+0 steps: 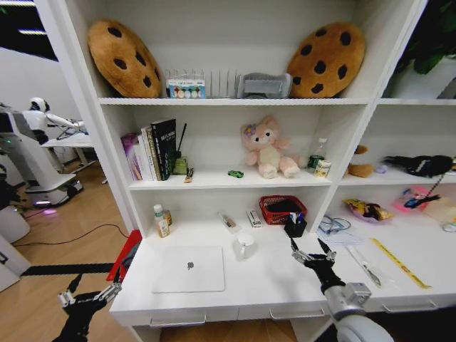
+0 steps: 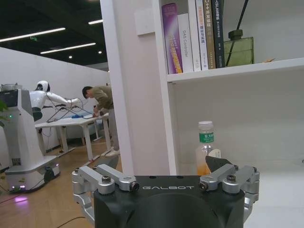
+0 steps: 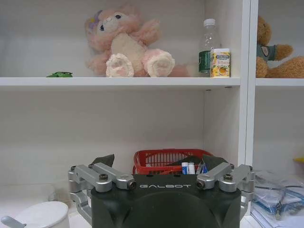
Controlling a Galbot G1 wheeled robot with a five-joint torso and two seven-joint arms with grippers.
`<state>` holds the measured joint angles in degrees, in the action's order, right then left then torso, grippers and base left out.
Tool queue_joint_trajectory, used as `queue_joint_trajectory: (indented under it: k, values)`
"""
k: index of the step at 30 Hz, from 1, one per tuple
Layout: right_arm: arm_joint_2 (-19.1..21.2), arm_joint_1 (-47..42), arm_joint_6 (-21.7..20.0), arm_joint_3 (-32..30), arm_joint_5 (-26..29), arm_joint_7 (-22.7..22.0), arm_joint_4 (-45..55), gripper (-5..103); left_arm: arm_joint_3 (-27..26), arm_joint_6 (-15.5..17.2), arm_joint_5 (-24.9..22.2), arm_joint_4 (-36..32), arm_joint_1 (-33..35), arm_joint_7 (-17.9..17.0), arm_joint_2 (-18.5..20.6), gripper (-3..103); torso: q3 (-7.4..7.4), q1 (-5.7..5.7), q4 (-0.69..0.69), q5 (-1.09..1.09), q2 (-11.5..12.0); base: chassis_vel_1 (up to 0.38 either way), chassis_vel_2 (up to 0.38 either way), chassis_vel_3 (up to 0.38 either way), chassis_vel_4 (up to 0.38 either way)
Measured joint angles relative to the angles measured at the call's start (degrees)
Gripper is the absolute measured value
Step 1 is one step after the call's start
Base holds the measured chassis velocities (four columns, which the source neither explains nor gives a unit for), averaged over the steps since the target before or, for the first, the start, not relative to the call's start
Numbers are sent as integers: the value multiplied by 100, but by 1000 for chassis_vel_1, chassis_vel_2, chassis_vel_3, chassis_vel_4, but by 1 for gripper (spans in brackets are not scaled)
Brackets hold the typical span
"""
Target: Organize the objects on the table.
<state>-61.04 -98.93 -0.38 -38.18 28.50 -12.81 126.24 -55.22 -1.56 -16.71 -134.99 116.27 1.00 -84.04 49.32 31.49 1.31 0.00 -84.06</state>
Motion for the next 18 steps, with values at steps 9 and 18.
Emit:
queue_joint_trajectory:
  k: [9, 18]
  values:
    - [0, 0, 0, -1, 0, 0, 0, 100, 0, 0, 0, 0, 0, 0, 0, 100, 189, 162, 0, 0, -351, 0, 0, 0, 0]
    - [0, 0, 0, 0, 0, 0, 0, 100, 0, 0, 0, 0, 0, 0, 0, 100, 220, 188, 0, 0, -406, 0, 0, 0, 0]
